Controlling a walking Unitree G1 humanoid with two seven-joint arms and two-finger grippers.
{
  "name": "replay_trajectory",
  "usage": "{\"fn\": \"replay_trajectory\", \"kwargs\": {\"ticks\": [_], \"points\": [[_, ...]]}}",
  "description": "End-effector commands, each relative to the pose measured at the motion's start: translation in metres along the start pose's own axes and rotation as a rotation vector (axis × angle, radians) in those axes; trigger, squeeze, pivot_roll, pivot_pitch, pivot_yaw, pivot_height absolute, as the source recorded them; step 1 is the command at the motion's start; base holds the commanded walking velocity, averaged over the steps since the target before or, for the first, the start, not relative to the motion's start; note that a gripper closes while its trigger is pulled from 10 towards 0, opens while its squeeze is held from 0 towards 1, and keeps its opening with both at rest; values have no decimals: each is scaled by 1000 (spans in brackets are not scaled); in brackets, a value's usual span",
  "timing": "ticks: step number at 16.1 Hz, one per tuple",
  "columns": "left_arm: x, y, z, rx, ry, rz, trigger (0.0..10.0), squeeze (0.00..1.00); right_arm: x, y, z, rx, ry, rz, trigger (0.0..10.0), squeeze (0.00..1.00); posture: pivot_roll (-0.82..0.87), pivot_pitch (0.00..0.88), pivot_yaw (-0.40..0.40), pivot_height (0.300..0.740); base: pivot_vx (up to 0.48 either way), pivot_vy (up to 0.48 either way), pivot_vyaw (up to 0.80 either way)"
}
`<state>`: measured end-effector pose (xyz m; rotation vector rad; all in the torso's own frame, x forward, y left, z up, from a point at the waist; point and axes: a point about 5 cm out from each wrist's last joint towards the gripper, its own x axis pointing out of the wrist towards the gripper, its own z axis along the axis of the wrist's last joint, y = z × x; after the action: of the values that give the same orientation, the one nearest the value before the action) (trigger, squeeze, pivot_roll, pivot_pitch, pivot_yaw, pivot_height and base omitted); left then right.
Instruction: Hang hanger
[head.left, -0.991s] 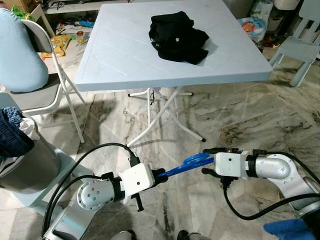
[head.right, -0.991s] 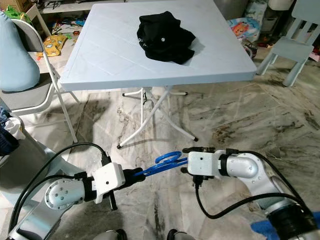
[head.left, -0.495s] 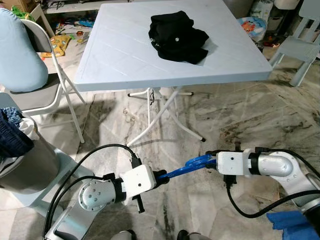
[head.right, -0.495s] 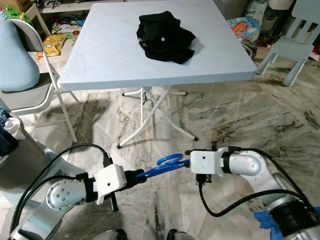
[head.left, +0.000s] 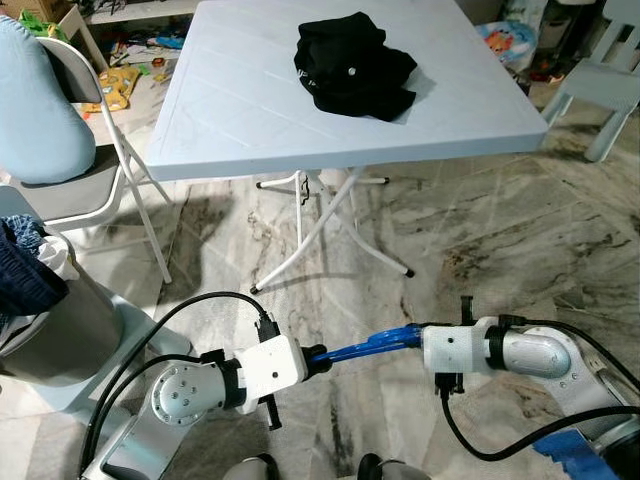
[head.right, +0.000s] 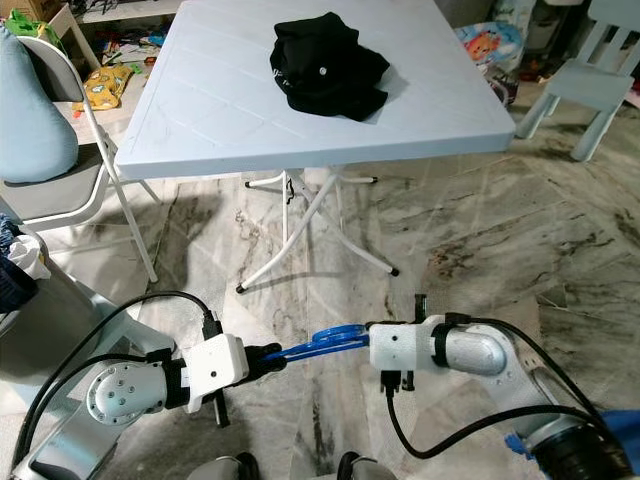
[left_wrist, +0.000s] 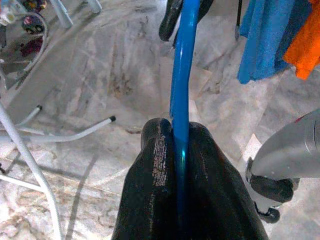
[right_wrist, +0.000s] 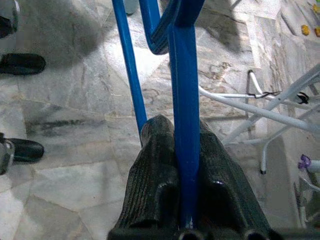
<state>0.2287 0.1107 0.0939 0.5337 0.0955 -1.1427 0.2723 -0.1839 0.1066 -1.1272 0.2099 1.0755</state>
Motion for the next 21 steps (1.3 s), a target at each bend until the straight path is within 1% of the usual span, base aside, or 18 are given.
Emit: {"fn": "replay_trajectory", "kwargs": {"ticks": [1, 3, 5, 6, 7, 8, 9, 10, 13, 14, 16, 17, 18, 19, 20, 21], "points": [[1, 0, 6, 17, -30, -11, 10000, 0, 2, 3, 3, -3, 5, -11, 0, 0, -40, 211, 44, 740, 0, 0, 0], [1, 0, 6, 20, -29, -13, 10000, 0, 1, 1, 4, -11, 9, -21, 0, 0, -35, 209, 45, 740, 0, 0, 0], [0, 0, 5, 20, -22, -9, 10000, 0, 1, -1, 0, -10, 16, -27, 0, 0, -23, 201, 38, 740, 0, 0, 0], [0, 1, 5, 18, -20, -4, 10000, 102, -1, -2, -2, -11, 21, -28, 0, 0, -22, 200, 32, 740, 0, 0, 0], [0, 4, 8, 5, -35, 20, 10000, 1000, -1, -4, -2, -11, 21, -29, 0, 0, -22, 201, 28, 740, 0, 0, 0], [0, 6, 12, -6, -50, 45, 10000, 1000, -2, -5, -3, -10, 21, -28, 0, 0, -18, 201, 23, 740, 0, 0, 0], [0, 6, 12, 5, -47, 51, 10000, 1000, -2, -6, -5, -9, 33, -26, 0, 0, -15, 200, 19, 740, 0, 0, 0], [-1, 10, 10, 60, -29, 102, 10000, 1000, -1, -6, -7, -4, 45, -27, 0, 0, -12, 199, 15, 740, 0, 0, 0], [-4, 19, 7, 114, -10, 199, 10000, 1000, 0, -6, -10, 6, 52, -29, 0, 0, -9, 196, 6, 740, 0, 0, 0], [-5, 27, 9, 151, -17, 263, 10000, 1000, 1, -5, -13, 9, 66, -22, 0, 0, -9, 191, -3, 740, 0, 0, 0], [-5, 34, 13, 167, -43, 335, 10000, 1000, 0, -5, -17, 17, 82, -22, 0, 0, -12, 188, -11, 740, 0, 0, 0], [-5, 36, 15, 141, -62, 353, 10000, 1000, 0, -7, -19, 33, 92, -30, 0, 0, -12, 186, -15, 740, 0, 0, 0], [-4, 35, 15, 102, -70, 347, 10000, 1000, 0, -7, -21, 34, 100, -31, 0, 0, -13, 185, -19, 740, 0, 0, 0], [-3, 32, 12, 21, -79, 345, 10000, 1000, 0, -7, -23, 39, 107, -35, 0, 0, -14, 182, -23, 740, 0, 0, 0], [-3, 24, 11, -6, -85, 295, 10000, 1000, 0, -10, -26, 43, 126, -54, 0, 0, -15, 183, -29, 740, 0, 0, 0], [-3, 18, 10, -13, -88, 263, 10000, 1000, 0, -12, -29, 46, 136, -66, 0, 0, -14, 183, -31, 740, 0, 0, 0]]}}
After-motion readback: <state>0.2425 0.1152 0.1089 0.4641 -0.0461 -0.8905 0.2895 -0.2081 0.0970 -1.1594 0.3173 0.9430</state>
